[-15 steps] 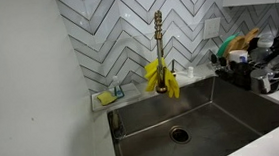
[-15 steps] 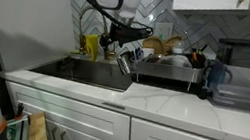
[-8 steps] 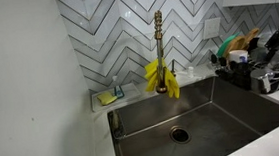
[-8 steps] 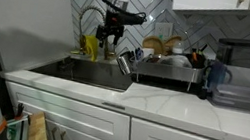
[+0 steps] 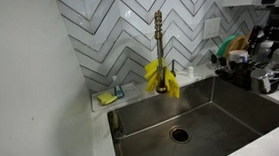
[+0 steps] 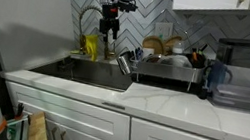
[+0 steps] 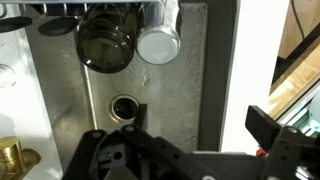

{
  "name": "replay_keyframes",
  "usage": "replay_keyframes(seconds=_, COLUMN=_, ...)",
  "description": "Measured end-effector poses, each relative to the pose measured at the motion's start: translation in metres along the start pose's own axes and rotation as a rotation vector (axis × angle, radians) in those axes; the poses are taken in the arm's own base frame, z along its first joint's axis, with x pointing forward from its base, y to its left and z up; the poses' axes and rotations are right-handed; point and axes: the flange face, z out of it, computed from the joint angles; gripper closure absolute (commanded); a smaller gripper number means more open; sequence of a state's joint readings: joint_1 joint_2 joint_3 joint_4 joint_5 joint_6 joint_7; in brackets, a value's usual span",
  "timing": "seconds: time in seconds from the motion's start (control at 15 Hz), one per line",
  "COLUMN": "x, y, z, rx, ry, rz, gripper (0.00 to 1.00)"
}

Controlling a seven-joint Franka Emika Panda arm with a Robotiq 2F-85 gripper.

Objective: Put the silver cup on the dishrack

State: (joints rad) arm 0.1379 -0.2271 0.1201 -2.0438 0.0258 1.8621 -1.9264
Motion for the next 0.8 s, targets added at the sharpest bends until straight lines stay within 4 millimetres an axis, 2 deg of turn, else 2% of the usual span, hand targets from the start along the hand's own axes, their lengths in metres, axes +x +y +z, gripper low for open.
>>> replay_keyframes(seconds=0.47, x=0.032, y=0.034, z=0.000, rx=-0.053, ry=-0.074, rz=-0.104, gripper=0.00)
replay_keyframes(seconds=0.8, x=0.033, y=0.038, z=-0.001, rx=-0.059, ry=-0.074, rz=-0.107, gripper=0.00)
